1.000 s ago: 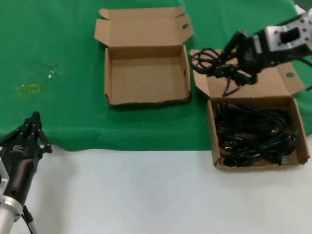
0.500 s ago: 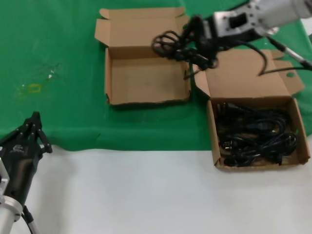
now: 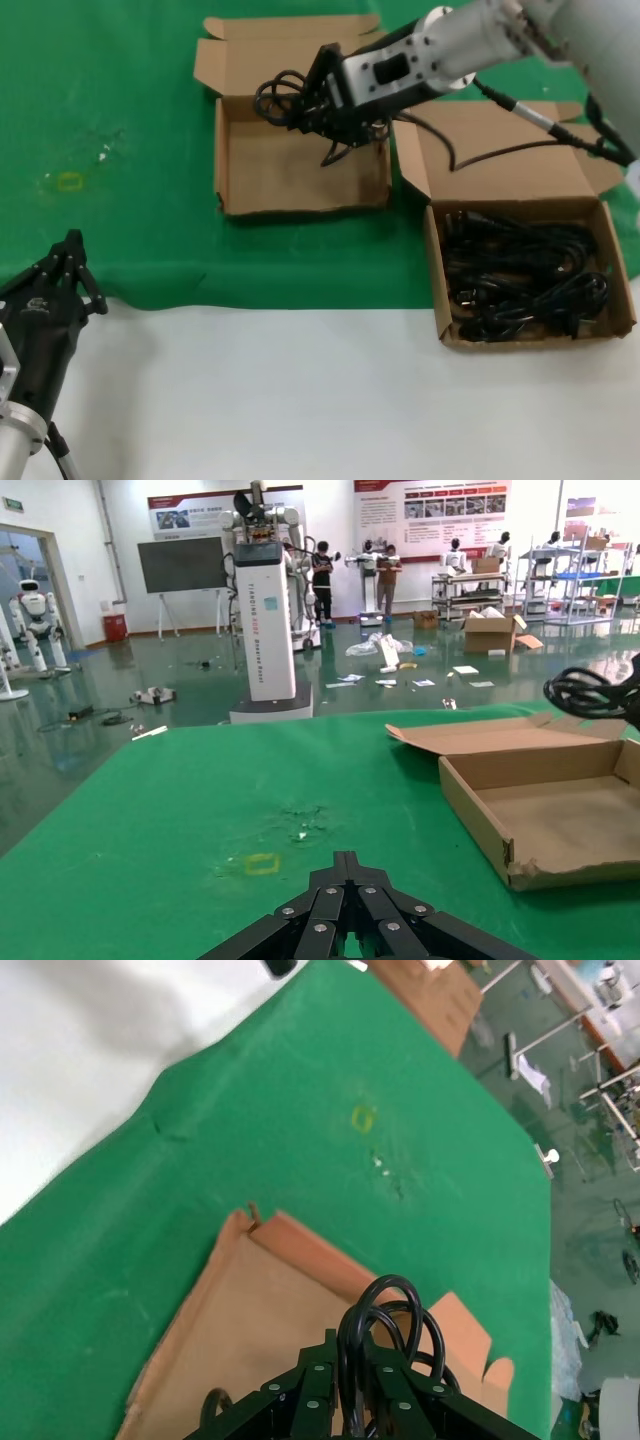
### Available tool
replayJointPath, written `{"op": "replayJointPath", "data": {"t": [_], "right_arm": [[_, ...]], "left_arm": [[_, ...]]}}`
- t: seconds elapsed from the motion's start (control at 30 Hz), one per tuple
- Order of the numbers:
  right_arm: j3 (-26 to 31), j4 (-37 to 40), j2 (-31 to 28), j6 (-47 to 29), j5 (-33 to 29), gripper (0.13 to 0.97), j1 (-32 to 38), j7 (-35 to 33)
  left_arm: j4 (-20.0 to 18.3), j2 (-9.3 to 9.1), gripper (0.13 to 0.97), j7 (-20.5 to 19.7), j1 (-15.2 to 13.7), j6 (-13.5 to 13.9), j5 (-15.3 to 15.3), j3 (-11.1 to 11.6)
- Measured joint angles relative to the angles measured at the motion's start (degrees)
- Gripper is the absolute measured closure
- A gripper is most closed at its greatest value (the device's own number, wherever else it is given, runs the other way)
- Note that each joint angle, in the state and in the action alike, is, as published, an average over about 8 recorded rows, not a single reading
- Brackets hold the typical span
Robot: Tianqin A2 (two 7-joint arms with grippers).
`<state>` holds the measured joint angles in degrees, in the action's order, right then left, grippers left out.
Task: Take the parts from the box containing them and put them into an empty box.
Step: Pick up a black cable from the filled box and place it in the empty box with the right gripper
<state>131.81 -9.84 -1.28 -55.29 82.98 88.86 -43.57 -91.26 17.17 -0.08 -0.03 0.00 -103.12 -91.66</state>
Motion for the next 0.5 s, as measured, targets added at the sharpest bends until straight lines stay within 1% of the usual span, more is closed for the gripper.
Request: {"op": "replayJointPath", "data": {"t": [0.2, 0.3, 0.4, 0.5], "right_arm": [[12.88, -0.93, 1.0, 5.48, 9.92, 0.914, -1.29, 0.41], [18.27, -1.93, 1.15, 7.59, 14.38, 0.914, -1.81, 0.84], [21.99, -3.09, 1.21, 9.2, 17.3, 0.914, -2.27, 1.46], [24.06, -4.32, 1.25, 10.39, 18.61, 0.915, -2.76, 2.41]], "left_arm": [[0.0, 0.0, 0.953, 0.0, 0.0, 0.0, 0.0, 0.0], [0.0, 0.0, 0.953, 0.0, 0.0, 0.0, 0.0, 0.0], [0.0, 0.0, 0.953, 0.0, 0.0, 0.0, 0.0, 0.0], [0.0, 0.0, 0.953, 0.0, 0.0, 0.0, 0.0, 0.0]]}}
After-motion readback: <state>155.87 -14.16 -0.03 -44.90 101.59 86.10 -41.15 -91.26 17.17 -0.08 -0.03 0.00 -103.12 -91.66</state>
